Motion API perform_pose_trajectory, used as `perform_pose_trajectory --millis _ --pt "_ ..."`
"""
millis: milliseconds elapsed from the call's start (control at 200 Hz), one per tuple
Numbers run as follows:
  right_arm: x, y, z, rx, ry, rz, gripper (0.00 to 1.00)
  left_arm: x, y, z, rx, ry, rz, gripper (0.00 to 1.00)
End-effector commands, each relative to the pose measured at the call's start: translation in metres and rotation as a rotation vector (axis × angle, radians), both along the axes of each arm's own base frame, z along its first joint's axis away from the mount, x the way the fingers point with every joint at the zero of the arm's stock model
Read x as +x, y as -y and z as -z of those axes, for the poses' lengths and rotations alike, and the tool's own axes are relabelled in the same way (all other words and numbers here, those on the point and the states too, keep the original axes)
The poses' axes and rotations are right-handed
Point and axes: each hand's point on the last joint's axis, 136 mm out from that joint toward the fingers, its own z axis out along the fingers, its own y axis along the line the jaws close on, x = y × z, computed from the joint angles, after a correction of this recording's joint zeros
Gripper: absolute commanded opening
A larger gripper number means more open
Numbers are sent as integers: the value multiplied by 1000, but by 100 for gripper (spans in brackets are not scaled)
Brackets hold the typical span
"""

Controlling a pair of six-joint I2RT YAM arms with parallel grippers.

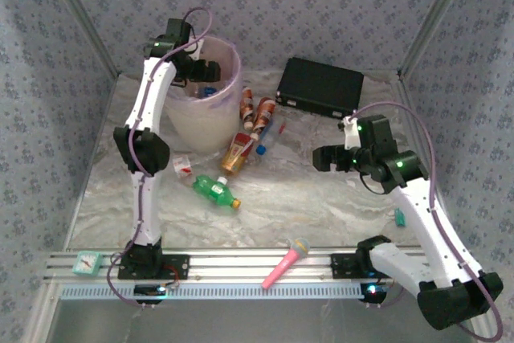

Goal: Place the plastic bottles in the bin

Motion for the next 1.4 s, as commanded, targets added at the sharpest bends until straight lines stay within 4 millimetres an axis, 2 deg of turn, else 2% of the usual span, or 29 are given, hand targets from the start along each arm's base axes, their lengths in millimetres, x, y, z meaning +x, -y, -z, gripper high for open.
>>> perform_pose_trajectory --millis 0,45,205,330,505,690,829,859,869,899,1029,1094,1139,1209,1264,1394 --pt "-6 4 3 4 -15 -14 100 -3 -1 -21 1 47 3 95" --pt "-6 4 3 6 -15 -15 100 -4 -2 -25 3 55 1 99" --pt "-10 14 1 -38 -9 3 100 -9 -2 -44 -11 88 2 100" --pt "-17 29 -9 -120 20 9 100 -16 -2 -72 -40 140 1 100" --pt "-19 13 -9 -154 19 -58 100 -36 -9 -122 -46 240 -11 100" --pt "-20 -51 4 -262 45 -256 100 -70 -22 -170 -44 318 -43 100" --pt "-22 -121 16 -287 68 -417 98 -105 -34 -194 -48 350 -77 100" --pt "-26 -136 25 -300 62 -454 98 -112 -36 -197 -55 354 -80 100" --pt "-24 -144 18 -288 80 -462 98 -115 -36 -196 -57 350 -82 100" --pt "-25 -160 18 -283 89 -487 98 -124 -37 -201 -69 364 -85 100" --pt "-33 -228 40 -261 101 -600 95 -159 -38 -199 -139 384 -96 100" --pt "-36 -248 52 -260 89 -636 93 -176 -41 -198 -177 401 -120 100" --pt "-34 -264 56 -248 101 -646 92 -187 -42 -186 -204 380 -139 100" --pt "-27 -266 64 -252 85 -625 90 -207 -41 -168 -264 339 -163 100" --pt "-22 -262 66 -236 74 -605 89 -226 -43 -144 -289 266 -194 100" --pt "-8 -237 69 -200 51 -536 88 -280 -63 -98 -284 163 -324 100"
